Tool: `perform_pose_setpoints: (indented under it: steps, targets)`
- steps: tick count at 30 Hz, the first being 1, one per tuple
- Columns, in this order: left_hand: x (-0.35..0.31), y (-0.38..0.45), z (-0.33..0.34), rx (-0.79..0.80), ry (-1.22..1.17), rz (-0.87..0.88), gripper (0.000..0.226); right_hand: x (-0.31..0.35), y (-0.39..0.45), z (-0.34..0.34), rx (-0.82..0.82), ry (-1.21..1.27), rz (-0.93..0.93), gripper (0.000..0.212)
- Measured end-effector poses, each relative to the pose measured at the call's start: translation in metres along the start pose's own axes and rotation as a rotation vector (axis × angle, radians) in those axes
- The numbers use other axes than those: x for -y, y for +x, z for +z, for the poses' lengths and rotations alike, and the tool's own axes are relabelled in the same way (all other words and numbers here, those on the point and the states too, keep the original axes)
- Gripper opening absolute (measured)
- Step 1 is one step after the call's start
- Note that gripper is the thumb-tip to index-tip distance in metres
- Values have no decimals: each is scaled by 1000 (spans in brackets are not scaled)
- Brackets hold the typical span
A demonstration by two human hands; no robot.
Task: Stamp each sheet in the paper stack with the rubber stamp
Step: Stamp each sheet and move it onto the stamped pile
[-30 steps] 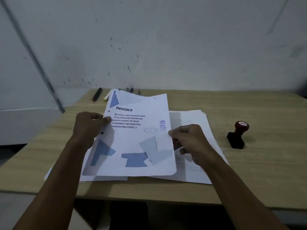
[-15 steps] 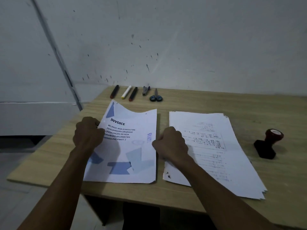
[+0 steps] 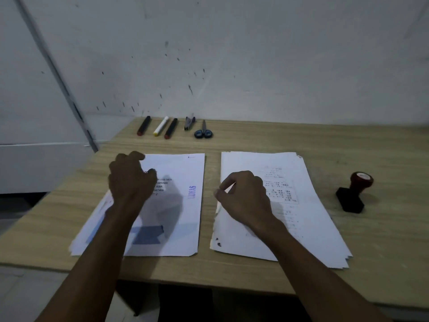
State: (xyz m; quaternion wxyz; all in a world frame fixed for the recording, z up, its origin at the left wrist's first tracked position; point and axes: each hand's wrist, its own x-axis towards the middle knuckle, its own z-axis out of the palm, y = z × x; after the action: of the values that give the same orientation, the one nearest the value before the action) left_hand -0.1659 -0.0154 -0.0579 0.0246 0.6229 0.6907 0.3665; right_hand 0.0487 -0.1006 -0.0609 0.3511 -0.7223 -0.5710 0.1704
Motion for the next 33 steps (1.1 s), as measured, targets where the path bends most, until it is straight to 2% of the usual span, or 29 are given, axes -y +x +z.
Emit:
perform_pose_setpoints:
  steps: [6, 10, 18, 23, 27, 30, 33]
  targets:
    - [-66, -21, 27, 156, -200, 302, 29, -38, -2, -52, -155, -86, 58, 11]
    - [-109, -39, 46, 390, -236, 454, 30, -69, -3, -82, -194, -172, 158, 11]
    - [-185, -78, 68, 788, -105, 740, 31, -109, -16, -114, -244, -263, 280, 15]
    - [-221, -95, 78, 1013, 79, 944, 57, -125, -24, -123, -247, -240, 321, 16]
    - [-234, -94, 86, 1122, 193, 997, 61, -134, -30, -127, -232, -139, 325, 14]
    - [-233, -91, 91, 1133, 124, 966, 59, -139, -30, -127, -224, -83, 341, 16]
    - [-227, -90, 95, 1101, 64, 910, 62, -139, -27, -126, -302, -64, 354, 16]
